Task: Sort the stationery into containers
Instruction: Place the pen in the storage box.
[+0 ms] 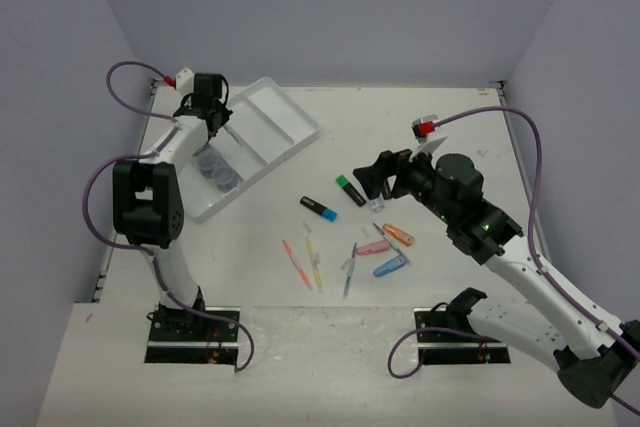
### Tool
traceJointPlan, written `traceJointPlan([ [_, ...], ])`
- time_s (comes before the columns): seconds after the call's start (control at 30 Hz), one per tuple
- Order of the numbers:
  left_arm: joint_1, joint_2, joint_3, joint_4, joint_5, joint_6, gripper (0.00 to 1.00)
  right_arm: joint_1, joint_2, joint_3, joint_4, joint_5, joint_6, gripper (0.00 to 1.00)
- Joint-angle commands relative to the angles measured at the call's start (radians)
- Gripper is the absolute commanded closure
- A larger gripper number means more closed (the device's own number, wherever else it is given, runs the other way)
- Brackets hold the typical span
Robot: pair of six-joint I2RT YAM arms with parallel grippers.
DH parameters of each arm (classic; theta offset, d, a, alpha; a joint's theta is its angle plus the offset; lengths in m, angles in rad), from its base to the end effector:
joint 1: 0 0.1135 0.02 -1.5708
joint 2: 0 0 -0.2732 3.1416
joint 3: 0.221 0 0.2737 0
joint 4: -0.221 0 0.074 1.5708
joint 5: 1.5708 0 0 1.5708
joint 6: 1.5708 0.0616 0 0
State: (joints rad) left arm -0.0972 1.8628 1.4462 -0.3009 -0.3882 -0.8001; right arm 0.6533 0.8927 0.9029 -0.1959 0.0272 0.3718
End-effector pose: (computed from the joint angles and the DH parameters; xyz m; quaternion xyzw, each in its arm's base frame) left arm 0.4659 -0.0220 0.2358 -0.3824 0.8112 -0.0179 0.4420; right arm 0.1982 0.1496 0.3639 -0.0994 0.7632 0.3040 0.5615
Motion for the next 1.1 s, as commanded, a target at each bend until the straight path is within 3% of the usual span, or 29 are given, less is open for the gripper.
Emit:
traceJointPlan([
  [0.0,0.016,0.078,0.076,0.025,0.055,-0.026,0.97,-0.006,-0.008,-0.009,0.015,-0.013,0.007,0.01],
  [0.27,0.022,0.099,0.018,0.06,0.049,-0.027,0.82,-0.006,0.026,0.005,0.015,-0.076,0.013,0.01],
  [0.3,0.022,0.095,0.003,0.069,0.056,-0.027,0.71,-0.006,0.03,0.005,0.014,-0.075,0.013,0.01],
  [0.43,0.022,0.092,0.003,0.051,0.084,-0.035,0.5,-0.006,0.042,0.007,0.016,-0.082,0.013,0.01],
  [0.5,0.022,0.074,-0.004,0.051,0.1,-0.041,0.3,-0.006,0.045,0.01,0.017,-0.112,0.009,0.01],
  [0.67,0.018,-0.026,-0.024,0.054,0.166,-0.033,0.24,-0.006,0.066,0.008,0.028,-0.144,0.007,0.01],
  [0.77,0.01,-0.141,-0.026,0.044,0.224,0.004,0.19,-0.006,0.114,0.044,0.008,-0.157,0.017,0.02],
  [0.87,-0.053,-0.42,-0.092,-0.009,0.26,0.077,0.05,0.027,0.25,0.162,-0.184,-0.072,0.092,0.14],
  [1.07,-0.167,-0.916,-0.378,-0.063,0.227,0.102,0.0,0.284,0.403,0.248,-0.402,0.181,0.26,0.23],
])
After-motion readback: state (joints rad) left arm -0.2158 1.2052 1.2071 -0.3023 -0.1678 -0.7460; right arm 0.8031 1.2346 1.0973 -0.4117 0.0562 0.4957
